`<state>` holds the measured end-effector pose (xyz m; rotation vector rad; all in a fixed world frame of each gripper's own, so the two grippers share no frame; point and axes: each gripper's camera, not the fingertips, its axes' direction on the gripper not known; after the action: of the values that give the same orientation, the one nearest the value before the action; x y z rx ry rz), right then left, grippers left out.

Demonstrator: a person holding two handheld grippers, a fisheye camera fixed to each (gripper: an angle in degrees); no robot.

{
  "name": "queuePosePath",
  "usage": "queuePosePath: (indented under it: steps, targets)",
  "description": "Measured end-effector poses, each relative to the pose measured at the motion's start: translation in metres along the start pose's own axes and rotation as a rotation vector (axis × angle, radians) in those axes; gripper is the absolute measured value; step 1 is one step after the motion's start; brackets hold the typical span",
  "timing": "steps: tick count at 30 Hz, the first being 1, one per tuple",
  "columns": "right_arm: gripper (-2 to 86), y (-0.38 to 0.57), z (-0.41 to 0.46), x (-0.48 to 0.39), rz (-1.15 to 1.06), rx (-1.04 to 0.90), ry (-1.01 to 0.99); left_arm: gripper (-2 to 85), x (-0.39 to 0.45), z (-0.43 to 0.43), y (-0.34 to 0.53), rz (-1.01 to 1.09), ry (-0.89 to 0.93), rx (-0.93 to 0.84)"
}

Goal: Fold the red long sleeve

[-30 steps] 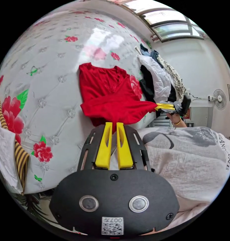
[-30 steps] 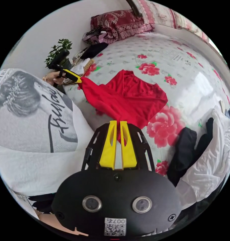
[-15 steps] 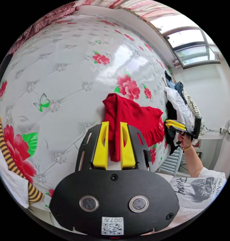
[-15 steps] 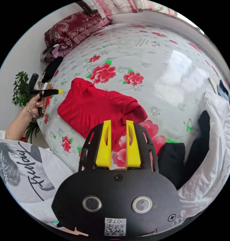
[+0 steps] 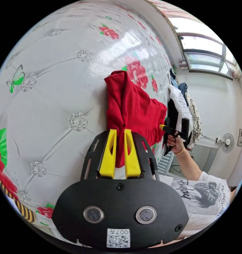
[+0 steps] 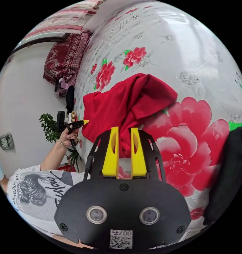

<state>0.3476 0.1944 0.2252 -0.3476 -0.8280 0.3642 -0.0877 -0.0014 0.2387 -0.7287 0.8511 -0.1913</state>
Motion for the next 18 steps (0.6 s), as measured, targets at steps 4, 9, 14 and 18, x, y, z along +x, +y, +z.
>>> queuePosePath:
  steps: [4, 9, 14, 18]
  targets:
    - [3.9, 0.006, -0.018, -0.019, -0.107, 0.004, 0.048, 4.3, 0.004, -0.018, 0.034, -0.005, 0.095, 0.11]
    - [2.4, 0.001, -0.017, -0.053, -0.187, -0.054, -0.033, 4.3, 0.01, -0.041, 0.092, -0.04, 0.107, 0.185]
    - [1.6, -0.042, 0.028, -0.166, -0.451, -0.221, -0.08, 4.1, 0.001, -0.089, 0.149, -0.114, 0.163, 0.323]
    - [1.5, -0.072, 0.056, -0.278, -0.676, -0.276, -0.113, 4.0, -0.001, -0.166, 0.206, -0.137, 0.11, 0.543]
